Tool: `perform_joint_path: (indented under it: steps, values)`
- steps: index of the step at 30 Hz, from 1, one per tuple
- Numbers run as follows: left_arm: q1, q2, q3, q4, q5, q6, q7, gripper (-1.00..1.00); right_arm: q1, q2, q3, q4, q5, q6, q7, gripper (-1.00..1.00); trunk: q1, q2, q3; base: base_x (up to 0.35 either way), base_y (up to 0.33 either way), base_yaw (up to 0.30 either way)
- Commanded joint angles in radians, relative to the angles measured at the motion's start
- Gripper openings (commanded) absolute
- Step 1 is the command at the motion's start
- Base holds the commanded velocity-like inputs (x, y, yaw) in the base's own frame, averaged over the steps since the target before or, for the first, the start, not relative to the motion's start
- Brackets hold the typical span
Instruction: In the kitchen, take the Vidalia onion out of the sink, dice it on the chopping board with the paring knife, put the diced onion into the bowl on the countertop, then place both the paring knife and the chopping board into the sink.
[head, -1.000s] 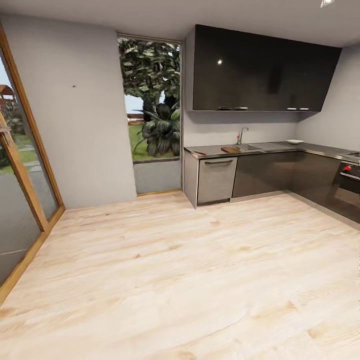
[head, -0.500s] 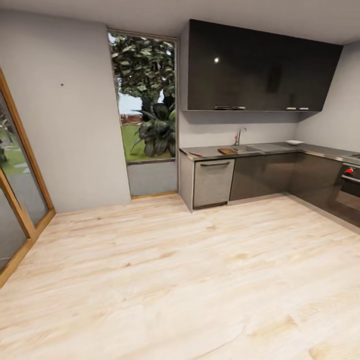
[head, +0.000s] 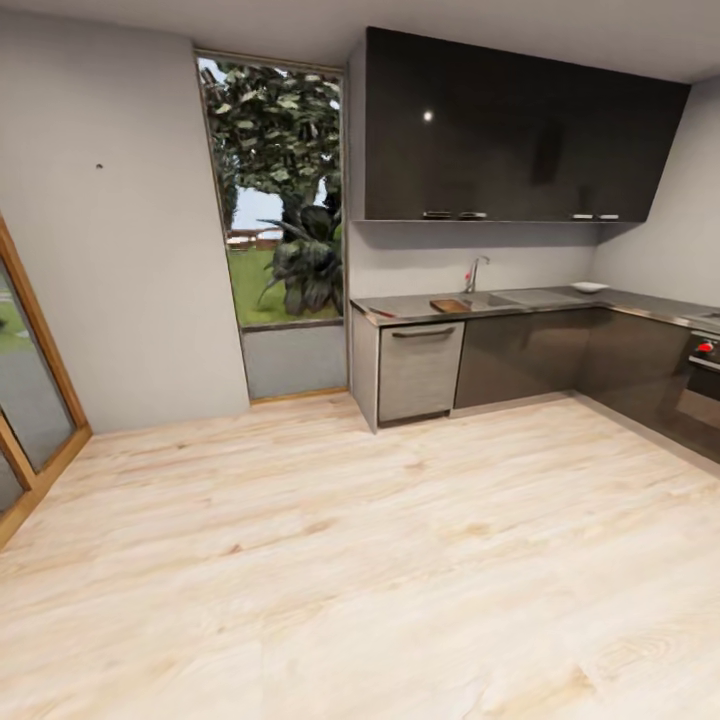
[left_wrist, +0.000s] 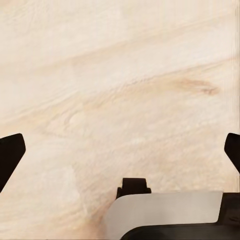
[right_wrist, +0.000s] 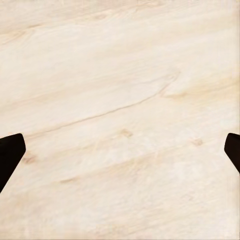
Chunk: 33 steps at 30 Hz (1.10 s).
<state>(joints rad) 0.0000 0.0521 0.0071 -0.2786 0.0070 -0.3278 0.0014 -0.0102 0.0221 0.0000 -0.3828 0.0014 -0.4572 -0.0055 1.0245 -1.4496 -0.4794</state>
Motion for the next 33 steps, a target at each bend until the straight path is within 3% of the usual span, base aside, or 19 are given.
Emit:
perform_joint_path:
  steps: [1,33]
  values:
    - [0.0,0.0,0.001,-0.001,0.001,-0.002,0.0,1.0,-0.001,0.001,0.0,0.001,0.0,-0.003,-0.001,1.0,0.0,0.0,-0.001,0.279,-0.193,0.0]
    - [0.0,-0.001,0.001,-0.001,0.001,-0.002,0.0,1.0,-0.001,0.001,0.002,0.001,0.0,-0.005,-0.001,1.0,0.0,0.0,-0.001,0.287,-0.161,0.0]
